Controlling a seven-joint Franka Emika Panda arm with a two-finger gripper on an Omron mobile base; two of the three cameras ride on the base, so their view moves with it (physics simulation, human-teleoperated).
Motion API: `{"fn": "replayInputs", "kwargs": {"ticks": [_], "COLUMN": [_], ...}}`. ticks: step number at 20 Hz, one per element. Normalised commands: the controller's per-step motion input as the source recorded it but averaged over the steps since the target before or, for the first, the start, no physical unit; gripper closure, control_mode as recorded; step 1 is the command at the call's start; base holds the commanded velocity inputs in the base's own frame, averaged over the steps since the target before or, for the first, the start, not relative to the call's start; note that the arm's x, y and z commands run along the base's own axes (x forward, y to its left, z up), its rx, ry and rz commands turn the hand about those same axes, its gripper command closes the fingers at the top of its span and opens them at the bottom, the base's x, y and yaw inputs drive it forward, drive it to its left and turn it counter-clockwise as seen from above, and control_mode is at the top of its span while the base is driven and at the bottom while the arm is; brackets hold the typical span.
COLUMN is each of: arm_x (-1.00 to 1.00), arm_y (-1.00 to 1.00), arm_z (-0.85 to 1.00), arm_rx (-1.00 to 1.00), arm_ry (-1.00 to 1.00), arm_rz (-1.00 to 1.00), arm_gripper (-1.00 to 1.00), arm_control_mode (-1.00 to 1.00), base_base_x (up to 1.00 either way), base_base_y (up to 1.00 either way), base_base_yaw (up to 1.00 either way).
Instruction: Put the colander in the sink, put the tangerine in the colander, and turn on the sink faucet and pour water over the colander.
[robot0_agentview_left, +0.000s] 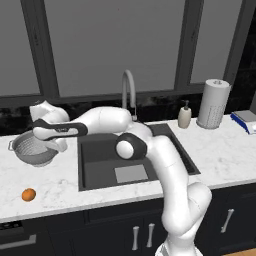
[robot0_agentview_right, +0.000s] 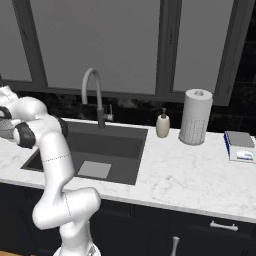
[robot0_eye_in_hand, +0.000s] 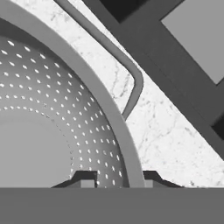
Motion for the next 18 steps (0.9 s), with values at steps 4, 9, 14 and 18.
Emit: {"fn": "replayInputs", "kwargs": {"ticks": [4,9,14,18], "arm_x": [-0.53,-0.70,-1.00,-1.00], "arm_y": [-0.95,-0.98,-0.79,-0.87], "arm_z": [-0.45,-0.37,0.13,0.72], "arm_rx": [0.12,0.22,0.32,0.25], "arm_ry": [-0.12,-0.17,-0.37,-0.40], "arm_rz": [-0.33,-0.31,-0.16,-0.10], "arm_gripper": [1.00,1.00,1.00,1.00], "arm_control_mode": [-1.00,-1.00,-1.00,-1.00], "base_base_x": [0.00,0.00,0.00,0.00], "base_base_y": [0.00,0.00,0.00,0.00], "base_base_yaw": [0.00,0.00,0.00,0.00]}}
